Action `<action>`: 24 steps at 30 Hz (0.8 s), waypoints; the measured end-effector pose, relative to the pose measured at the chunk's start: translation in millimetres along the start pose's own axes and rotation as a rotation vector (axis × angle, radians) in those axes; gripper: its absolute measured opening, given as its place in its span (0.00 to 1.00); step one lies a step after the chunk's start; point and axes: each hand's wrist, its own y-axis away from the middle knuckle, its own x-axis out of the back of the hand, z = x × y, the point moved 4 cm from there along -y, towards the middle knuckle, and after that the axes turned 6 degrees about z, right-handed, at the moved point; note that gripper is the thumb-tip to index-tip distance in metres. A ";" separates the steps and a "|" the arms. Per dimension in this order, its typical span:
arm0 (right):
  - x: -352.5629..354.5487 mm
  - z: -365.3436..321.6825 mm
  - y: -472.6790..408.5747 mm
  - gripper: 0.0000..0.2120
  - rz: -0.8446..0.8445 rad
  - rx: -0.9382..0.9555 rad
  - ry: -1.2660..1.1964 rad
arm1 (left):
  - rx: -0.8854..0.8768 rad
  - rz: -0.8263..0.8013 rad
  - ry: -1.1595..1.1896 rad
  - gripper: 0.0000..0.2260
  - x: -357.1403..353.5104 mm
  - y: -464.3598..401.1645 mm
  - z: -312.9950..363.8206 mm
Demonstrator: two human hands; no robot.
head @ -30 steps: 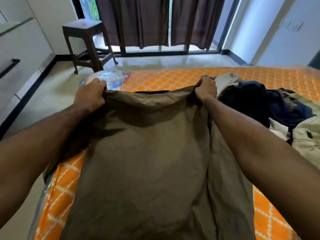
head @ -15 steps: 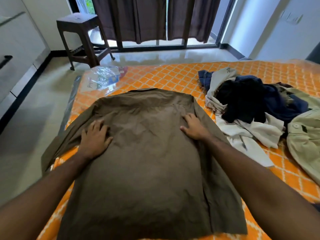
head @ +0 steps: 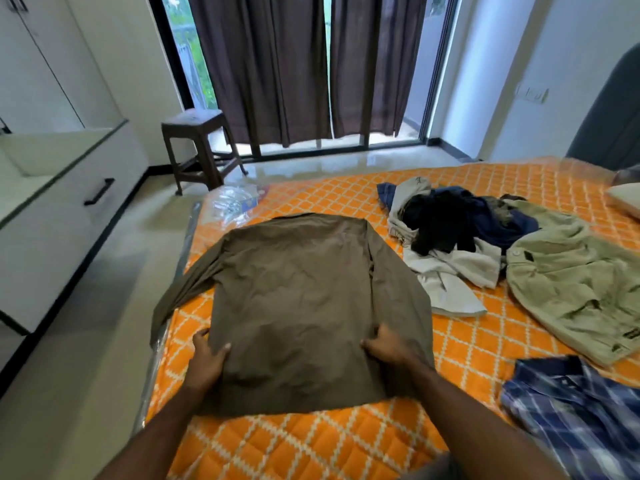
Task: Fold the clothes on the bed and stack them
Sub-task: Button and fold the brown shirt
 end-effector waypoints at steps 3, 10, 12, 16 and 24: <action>7.3 -1.6 18.3 0.02 0.051 0.002 -0.083 | -0.069 0.056 0.056 0.20 9.4 23.3 7.5; 29.8 18.3 24.3 0.15 0.084 0.036 -0.054 | 0.126 0.178 0.136 0.12 37.4 21.2 9.0; 33.5 5.8 55.4 0.15 0.018 0.166 0.142 | 0.011 0.115 -0.089 0.16 33.7 29.9 4.1; 24.3 9.4 68.3 0.25 -0.019 0.215 0.494 | -0.227 0.035 -0.768 0.28 18.0 54.1 -11.5; 79.2 6.8 61.9 0.09 0.303 0.312 0.626 | -0.836 -0.146 -0.970 0.20 -54.5 88.4 41.6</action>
